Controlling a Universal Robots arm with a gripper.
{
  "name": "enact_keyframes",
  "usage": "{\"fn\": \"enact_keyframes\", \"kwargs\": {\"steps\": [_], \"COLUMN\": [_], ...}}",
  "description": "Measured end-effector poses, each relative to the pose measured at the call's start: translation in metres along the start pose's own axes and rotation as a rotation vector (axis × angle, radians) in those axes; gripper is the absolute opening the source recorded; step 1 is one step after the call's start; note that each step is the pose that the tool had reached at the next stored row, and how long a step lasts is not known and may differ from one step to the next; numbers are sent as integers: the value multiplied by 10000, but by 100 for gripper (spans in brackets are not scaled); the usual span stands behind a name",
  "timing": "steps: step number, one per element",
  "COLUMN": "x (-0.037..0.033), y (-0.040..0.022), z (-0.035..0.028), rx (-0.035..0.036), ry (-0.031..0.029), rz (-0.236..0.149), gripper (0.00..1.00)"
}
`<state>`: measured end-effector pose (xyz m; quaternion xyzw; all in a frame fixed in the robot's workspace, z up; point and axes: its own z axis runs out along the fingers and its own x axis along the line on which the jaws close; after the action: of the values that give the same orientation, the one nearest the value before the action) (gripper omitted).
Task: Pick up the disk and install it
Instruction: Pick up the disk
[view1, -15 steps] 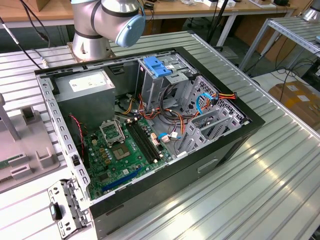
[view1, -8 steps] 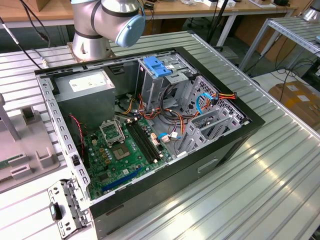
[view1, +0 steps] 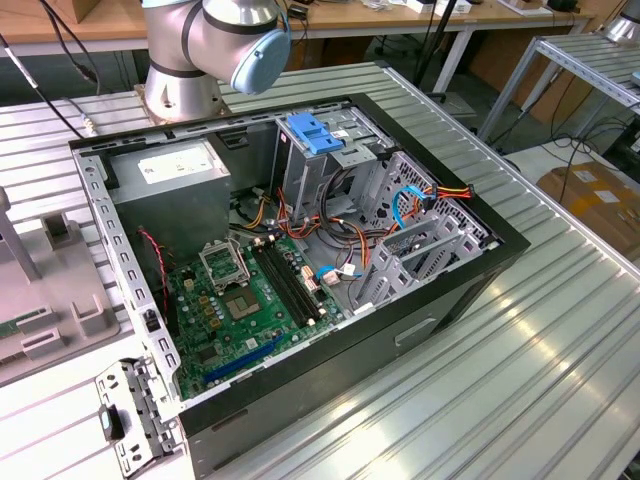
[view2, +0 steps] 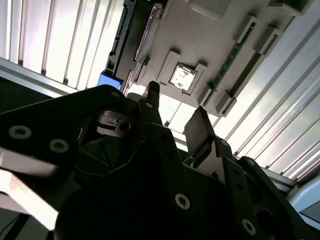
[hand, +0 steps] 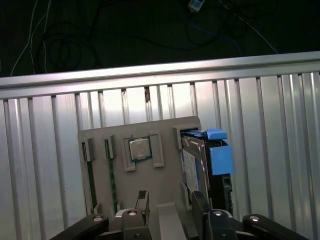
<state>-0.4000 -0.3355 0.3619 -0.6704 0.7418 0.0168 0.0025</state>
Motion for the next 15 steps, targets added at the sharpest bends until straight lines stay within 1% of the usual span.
{"fn": "enact_keyframes", "kwargs": {"steps": [7, 15], "x": [-1, -39], "y": [0, 4], "z": [1, 9], "rx": [0, -1], "ry": [-1, -8], "rz": [-1, -1], "gripper": [48, 48]}}
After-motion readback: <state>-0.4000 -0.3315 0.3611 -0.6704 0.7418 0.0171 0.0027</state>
